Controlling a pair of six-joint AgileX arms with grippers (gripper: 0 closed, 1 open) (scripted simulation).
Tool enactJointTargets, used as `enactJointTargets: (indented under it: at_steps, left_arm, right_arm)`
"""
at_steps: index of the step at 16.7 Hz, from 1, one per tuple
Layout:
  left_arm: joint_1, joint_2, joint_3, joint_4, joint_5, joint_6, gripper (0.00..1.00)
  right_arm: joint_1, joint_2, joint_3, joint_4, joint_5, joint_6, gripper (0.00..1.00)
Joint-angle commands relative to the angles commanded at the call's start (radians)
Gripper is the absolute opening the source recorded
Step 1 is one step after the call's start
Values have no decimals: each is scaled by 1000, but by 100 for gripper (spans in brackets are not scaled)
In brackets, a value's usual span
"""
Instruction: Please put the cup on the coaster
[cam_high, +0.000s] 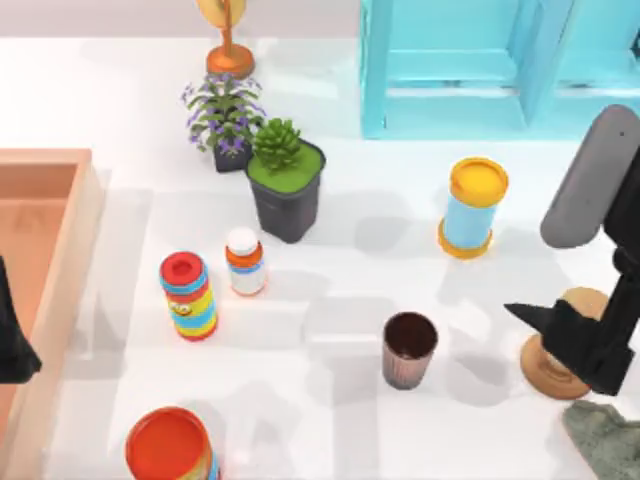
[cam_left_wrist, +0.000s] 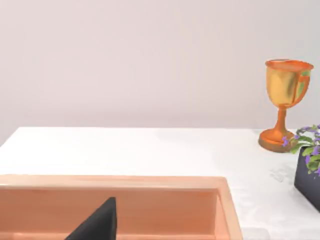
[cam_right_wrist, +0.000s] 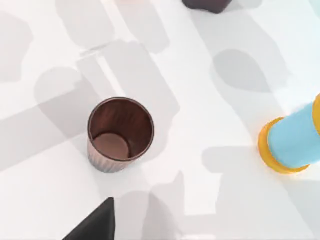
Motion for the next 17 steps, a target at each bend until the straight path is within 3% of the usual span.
enactJointTargets:
  at_steps: [9, 17]
  left_arm:
    - [0, 0, 0, 0, 0, 0, 100]
    - [0, 0, 0, 0, 0, 0, 100]
  right_arm:
    - [226, 704, 585, -500, 74, -228, 100]
    - [245, 841, 732, -652, 147, -251, 100]
